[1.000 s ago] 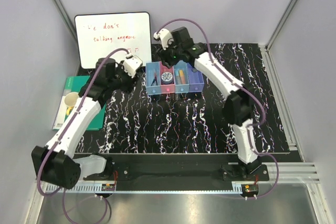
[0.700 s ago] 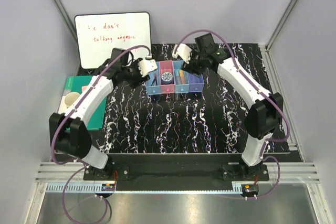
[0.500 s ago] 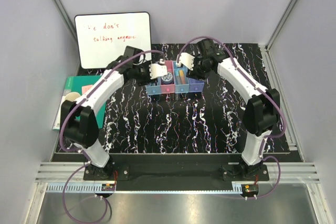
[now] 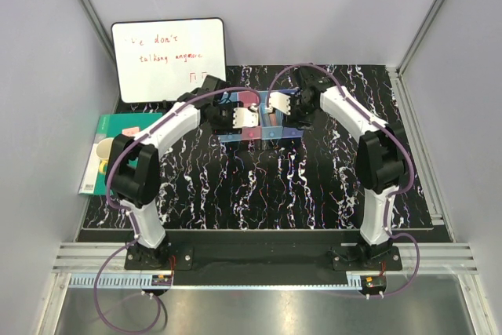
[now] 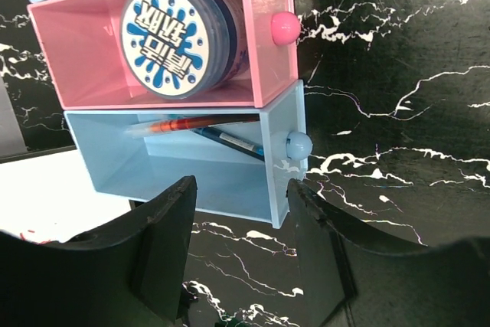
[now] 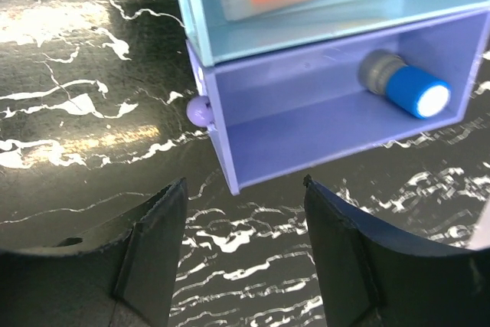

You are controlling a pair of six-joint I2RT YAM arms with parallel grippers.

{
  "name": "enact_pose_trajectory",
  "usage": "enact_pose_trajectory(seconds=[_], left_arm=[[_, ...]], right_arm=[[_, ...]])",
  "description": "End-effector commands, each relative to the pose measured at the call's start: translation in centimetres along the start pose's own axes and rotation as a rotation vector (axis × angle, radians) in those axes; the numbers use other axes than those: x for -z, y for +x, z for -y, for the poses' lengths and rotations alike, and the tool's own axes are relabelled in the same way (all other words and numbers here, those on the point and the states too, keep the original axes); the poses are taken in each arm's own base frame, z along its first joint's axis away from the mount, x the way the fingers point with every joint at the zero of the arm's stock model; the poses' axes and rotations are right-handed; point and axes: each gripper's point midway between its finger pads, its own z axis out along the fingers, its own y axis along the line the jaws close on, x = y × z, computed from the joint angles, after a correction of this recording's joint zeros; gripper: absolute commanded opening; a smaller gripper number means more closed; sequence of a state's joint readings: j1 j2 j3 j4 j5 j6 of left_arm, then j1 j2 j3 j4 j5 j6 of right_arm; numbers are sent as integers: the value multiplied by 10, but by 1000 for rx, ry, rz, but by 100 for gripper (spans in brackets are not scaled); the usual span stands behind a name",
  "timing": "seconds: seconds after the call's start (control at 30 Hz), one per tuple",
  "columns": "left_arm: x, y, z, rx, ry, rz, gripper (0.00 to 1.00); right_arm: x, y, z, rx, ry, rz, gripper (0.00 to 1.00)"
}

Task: Sort the stationery into containers
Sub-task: Move the storage box to the center of the board.

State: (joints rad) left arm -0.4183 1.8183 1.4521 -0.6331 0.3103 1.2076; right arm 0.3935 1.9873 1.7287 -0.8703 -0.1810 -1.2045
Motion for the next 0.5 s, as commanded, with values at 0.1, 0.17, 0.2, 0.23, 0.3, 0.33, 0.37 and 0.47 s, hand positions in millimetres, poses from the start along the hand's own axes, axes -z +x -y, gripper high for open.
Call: enact_pose_trajectory(seconds=[0.1,0.17,0.2,0.23,0.3,0.33,0.37,0.47], left_arm=[[-10,-2,7,-30,33,8,57],[-14,-3,11,-28,47,12,56],[-17,-2,13,-24,59,10,56],[-18,-2,14,-22,61,9,56],[-23,-1,18,-13,77,7,56],[-25,0,20,-11,83,6,56],[-26,1,20,-12,85,2,56],[-32,5,24,-7,100,-11,54]], right_arm=[[-7,-1,-9,19,-55,33,69],[-12,2,-13,14,-69,25,68],[-14,4,-15,11,-76,23,68],[-17,6,-15,8,-83,19,68],[-22,7,-17,6,-93,17,68],[-22,9,-17,2,-95,16,68],[-23,8,-16,3,-93,18,68],[-26,10,-16,0,-100,18,66]])
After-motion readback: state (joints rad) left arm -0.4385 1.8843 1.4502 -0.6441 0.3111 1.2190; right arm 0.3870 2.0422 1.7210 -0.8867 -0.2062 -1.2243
